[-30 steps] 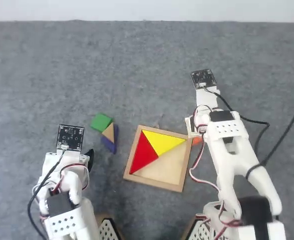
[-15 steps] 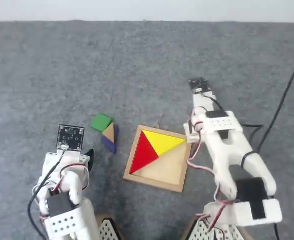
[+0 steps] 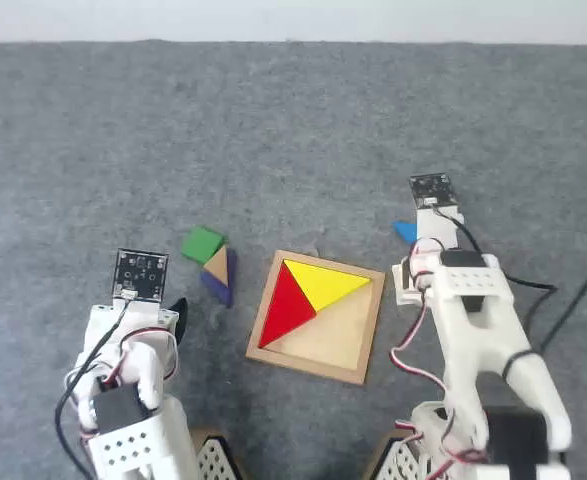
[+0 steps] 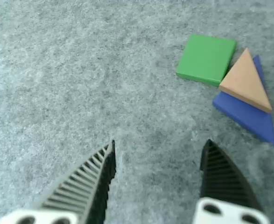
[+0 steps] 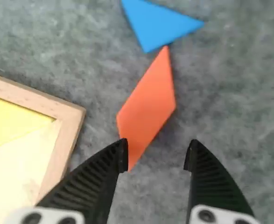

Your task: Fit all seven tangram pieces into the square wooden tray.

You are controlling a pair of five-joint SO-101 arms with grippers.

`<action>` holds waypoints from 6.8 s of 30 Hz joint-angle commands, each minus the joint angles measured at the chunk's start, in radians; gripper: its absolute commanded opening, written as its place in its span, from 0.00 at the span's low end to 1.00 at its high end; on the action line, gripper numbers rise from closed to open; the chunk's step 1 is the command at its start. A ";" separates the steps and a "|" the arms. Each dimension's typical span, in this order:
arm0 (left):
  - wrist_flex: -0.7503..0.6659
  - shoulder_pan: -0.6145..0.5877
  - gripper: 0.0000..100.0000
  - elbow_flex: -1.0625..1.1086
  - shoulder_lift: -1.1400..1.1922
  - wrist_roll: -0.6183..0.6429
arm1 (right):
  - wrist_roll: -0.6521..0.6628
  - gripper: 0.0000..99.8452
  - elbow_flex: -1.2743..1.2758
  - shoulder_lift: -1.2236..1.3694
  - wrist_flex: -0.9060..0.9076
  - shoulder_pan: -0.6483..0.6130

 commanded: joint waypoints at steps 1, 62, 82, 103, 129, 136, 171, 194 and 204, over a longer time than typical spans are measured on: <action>-0.003 0.002 0.28 -0.007 0.005 -0.011 | 0.009 0.21 -0.014 -0.097 -0.013 -0.030; -0.003 0.002 0.28 -0.007 0.005 -0.011 | -0.081 0.22 -0.196 -0.001 0.206 0.202; -0.003 0.002 0.28 -0.007 0.005 -0.011 | -0.029 0.22 -0.221 0.202 0.137 0.150; -0.003 0.002 0.28 -0.007 0.005 -0.011 | -0.031 0.22 -0.292 0.119 0.291 0.067; -0.003 0.002 0.28 -0.007 0.005 -0.011 | 0.000 0.22 -0.232 0.079 0.265 0.237; -0.003 0.002 0.28 -0.007 0.005 -0.011 | -0.058 0.22 -0.176 0.076 0.193 0.090; -0.003 0.002 0.28 -0.007 0.005 -0.011 | -0.029 0.22 -0.230 0.219 0.127 0.176; -0.003 0.002 0.28 -0.007 0.005 -0.011 | -0.068 0.23 -0.209 0.125 0.153 0.099; -0.003 0.002 0.28 -0.007 0.005 -0.011 | -0.069 0.23 -0.175 -0.081 0.196 0.087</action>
